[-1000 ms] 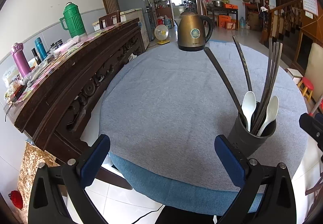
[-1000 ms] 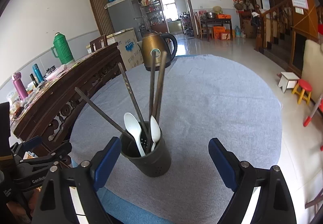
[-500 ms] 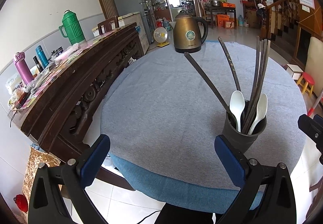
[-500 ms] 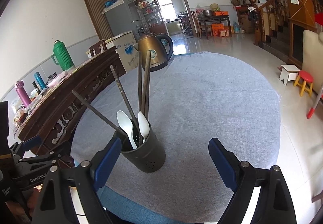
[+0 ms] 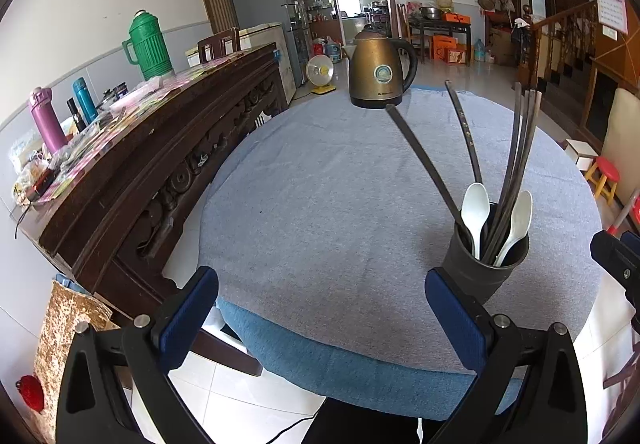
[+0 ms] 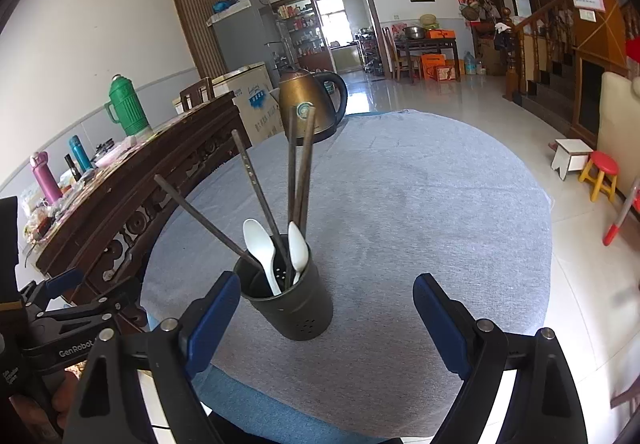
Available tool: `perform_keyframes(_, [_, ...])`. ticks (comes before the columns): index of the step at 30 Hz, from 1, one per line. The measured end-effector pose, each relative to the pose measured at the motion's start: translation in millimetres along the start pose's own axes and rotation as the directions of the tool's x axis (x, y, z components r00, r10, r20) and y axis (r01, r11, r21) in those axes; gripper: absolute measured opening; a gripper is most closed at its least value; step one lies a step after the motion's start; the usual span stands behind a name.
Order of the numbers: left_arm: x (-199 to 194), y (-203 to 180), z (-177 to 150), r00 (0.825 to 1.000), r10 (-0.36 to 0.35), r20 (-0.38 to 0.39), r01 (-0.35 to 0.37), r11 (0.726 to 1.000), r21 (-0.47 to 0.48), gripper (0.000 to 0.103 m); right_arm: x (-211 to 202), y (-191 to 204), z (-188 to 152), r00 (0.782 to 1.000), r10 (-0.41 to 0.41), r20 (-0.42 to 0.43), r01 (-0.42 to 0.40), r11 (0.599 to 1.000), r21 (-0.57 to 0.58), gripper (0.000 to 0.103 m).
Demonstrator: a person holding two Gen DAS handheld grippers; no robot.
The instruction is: Organize utensils
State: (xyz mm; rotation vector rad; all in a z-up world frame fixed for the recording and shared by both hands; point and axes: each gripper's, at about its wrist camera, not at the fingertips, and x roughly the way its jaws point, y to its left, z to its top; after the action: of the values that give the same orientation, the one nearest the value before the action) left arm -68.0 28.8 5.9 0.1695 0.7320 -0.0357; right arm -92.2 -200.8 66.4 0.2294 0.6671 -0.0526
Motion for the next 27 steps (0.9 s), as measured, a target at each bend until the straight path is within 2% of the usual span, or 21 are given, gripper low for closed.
perform_keyframes(27, [1,35,-8,0.999,-0.034,0.019,0.035,0.997,-0.071,0.103,-1,47,3,0.999,-0.037,0.007,0.037,0.995,-0.089,0.090])
